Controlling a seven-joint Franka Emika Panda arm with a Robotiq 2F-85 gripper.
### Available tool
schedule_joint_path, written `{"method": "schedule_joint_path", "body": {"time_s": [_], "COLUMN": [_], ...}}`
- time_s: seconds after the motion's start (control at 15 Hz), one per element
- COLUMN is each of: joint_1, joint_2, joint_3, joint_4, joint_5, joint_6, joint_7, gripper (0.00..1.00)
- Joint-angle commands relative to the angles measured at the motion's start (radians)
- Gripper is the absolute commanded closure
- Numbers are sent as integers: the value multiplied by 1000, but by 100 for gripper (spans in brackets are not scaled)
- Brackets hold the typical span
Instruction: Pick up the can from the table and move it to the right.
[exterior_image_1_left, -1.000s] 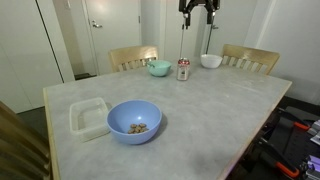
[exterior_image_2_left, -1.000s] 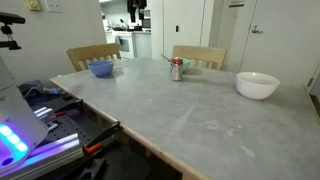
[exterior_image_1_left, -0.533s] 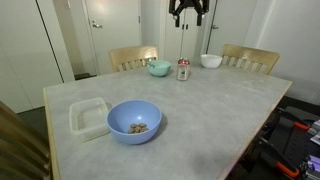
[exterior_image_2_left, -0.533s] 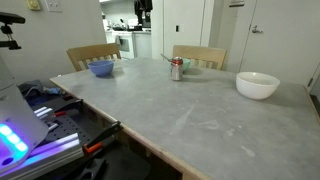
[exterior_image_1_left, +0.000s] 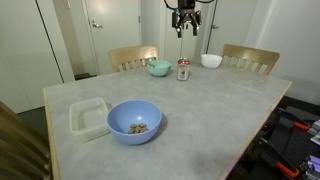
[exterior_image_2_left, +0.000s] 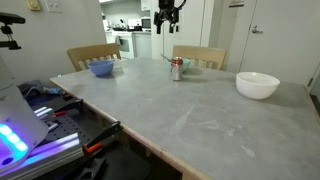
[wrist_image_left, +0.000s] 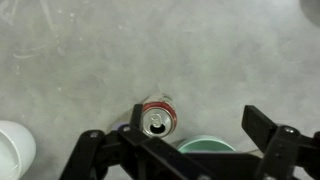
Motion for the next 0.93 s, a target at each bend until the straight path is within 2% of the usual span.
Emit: {"method": "schedule_joint_path", "body": {"time_s": [0.0,0.07,0.33,0.47,0.87], "joint_1": [-62,-32,-62,-44,-9], "joint_2": [127,64,116,107,113], "joint_3": [-24,-22,-30,-17,-8], "joint_4": [184,87,155,119,-9], "joint_5": [14,1,2,22,19], "joint_6": [-181,-95,-148,-108,156], "joint_7": [-161,-95,-145,-104,-52], "gripper": [0,0,0,0,0]}}
